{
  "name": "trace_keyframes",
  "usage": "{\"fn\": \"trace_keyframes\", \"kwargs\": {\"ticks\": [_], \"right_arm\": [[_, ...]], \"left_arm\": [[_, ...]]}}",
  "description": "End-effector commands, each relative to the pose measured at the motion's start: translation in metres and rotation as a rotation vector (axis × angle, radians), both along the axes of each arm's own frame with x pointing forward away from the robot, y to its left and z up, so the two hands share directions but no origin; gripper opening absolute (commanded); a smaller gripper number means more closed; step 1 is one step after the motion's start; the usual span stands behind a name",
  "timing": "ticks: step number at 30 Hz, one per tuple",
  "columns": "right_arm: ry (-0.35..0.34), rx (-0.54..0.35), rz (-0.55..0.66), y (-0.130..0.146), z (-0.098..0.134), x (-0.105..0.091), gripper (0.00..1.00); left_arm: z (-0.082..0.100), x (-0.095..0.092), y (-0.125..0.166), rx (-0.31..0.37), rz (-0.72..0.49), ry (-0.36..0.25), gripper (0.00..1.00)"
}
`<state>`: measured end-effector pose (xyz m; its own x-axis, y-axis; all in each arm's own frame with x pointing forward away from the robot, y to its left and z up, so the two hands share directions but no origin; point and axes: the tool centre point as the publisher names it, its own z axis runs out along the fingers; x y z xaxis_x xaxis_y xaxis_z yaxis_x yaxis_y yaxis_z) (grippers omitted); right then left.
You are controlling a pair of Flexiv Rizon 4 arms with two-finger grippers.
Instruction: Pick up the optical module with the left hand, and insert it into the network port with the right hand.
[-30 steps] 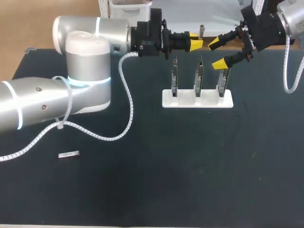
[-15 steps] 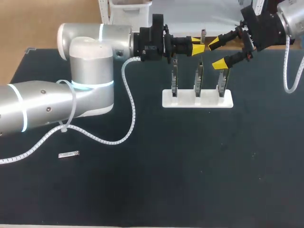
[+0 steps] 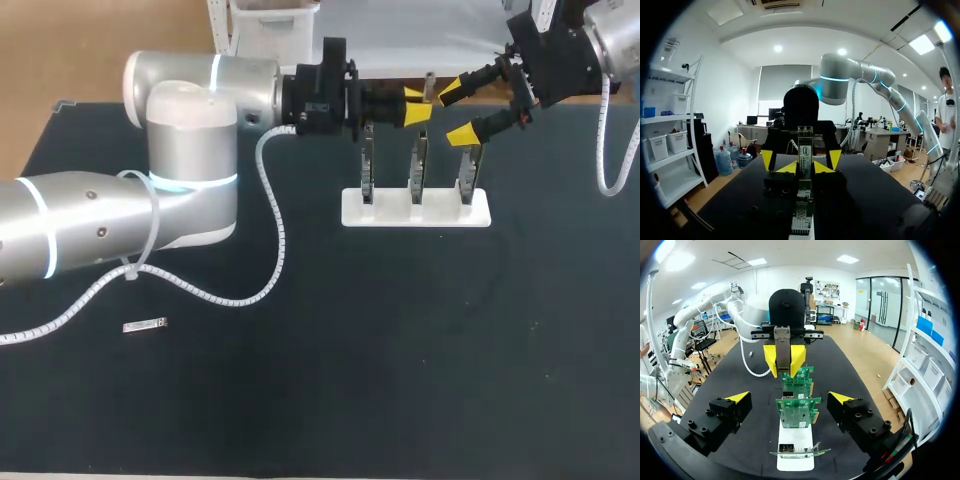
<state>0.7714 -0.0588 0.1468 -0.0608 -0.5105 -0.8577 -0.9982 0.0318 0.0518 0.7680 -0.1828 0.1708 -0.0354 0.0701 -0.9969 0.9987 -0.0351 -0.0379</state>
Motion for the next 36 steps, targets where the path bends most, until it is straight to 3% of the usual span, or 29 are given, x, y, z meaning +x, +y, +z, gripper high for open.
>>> {"fn": "trace_keyframes", "kwargs": {"ticks": [1, 36], "right_arm": [[-0.002, 0.001, -0.002, -0.0002, 0.0000, -0.0012, 1.00], [-0.002, 0.001, -0.002, -0.0002, 0.0000, -0.0012, 1.00]], "left_arm": [[-0.0063, 0.0046, -0.0004, 0.006, -0.004, 0.006, 0.00], [-0.0124, 0.0083, 0.0009, -0.020, 0.016, 0.038, 0.00]]}}
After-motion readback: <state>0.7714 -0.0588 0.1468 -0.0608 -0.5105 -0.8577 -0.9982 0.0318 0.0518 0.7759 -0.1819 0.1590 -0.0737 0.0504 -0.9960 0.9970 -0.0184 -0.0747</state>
